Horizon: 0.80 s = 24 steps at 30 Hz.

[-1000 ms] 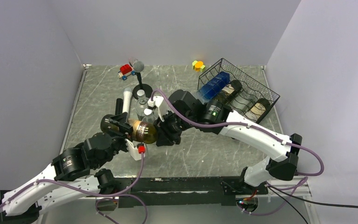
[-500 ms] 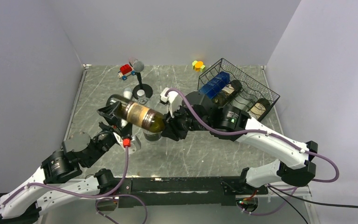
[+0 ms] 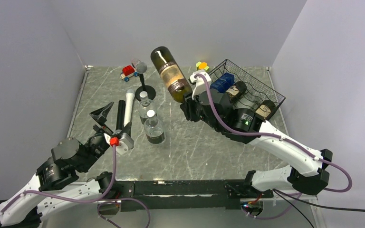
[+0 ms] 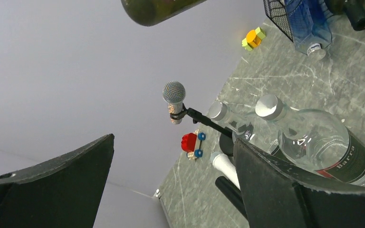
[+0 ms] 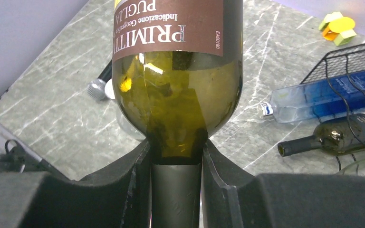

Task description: Put the wine bottle on the wine rack

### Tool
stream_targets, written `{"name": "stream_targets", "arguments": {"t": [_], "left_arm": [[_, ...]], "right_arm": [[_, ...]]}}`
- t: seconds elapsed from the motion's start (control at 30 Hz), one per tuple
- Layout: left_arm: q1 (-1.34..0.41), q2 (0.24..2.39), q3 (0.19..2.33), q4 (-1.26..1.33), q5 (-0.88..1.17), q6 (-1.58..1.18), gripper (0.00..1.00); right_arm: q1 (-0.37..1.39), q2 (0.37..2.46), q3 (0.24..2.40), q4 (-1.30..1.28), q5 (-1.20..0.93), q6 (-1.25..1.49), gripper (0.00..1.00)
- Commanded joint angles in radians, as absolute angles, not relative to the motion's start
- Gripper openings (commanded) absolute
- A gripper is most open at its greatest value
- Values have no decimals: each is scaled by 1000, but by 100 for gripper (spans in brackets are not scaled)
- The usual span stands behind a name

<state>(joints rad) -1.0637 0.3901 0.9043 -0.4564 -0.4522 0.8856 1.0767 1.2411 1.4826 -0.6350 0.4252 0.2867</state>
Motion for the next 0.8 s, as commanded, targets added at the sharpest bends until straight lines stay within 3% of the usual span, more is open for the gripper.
{"name": "stream_targets", "arguments": {"t": [0.0, 0.2, 0.43, 0.77], "left_arm": [[-1062, 371, 947, -384, -425, 771, 99], [-1062, 404, 961, -334, -373, 492, 99], [-1062, 590, 977, -335, -584, 46, 99], [-1062, 647, 875, -269, -637, -145, 99]], "right_arm": [[1061, 1190, 1479, -456, 612, 357, 0], [936, 1197, 1389, -420, 671, 506, 0], [799, 1247, 1292, -337, 714, 654, 0], [693, 1387, 1279, -360, 755, 821, 0]]}}
